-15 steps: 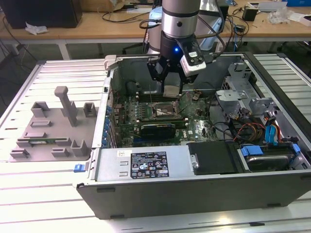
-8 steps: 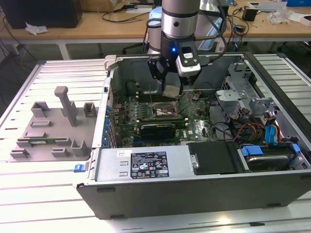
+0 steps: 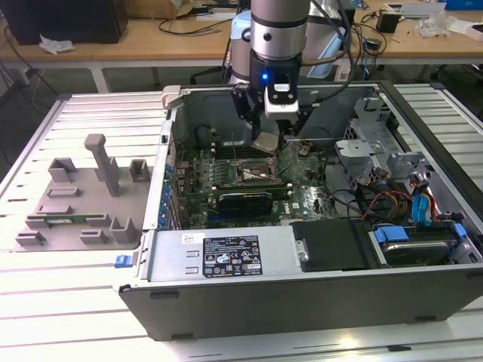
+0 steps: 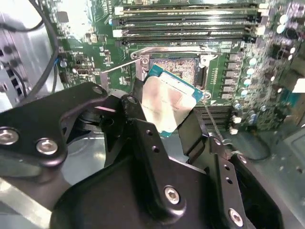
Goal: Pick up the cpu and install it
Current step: 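Place the cpu into insertion slot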
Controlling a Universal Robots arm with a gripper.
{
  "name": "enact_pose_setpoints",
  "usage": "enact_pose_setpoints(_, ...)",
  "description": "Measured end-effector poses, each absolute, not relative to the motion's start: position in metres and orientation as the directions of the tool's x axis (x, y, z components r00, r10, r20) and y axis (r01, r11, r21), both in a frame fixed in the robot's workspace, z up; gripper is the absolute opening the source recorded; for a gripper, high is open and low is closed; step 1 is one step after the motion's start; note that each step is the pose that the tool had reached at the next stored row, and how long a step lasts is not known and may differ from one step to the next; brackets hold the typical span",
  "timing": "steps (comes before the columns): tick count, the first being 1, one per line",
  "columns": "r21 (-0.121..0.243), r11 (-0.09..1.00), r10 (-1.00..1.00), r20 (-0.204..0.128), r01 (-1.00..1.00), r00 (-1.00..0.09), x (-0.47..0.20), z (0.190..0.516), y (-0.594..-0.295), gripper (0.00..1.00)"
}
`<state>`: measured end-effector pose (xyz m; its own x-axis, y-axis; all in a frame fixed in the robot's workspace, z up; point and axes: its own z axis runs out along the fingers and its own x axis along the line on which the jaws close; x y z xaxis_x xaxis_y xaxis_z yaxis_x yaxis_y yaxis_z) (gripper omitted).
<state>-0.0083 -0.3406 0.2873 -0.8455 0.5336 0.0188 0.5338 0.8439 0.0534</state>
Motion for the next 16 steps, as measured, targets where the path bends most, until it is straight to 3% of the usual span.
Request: enact_pose_setpoints(16,0.053,0.65,0.758,0.019,0.758,-0.651,-0.0083,0.286,-0.3406,0.54)
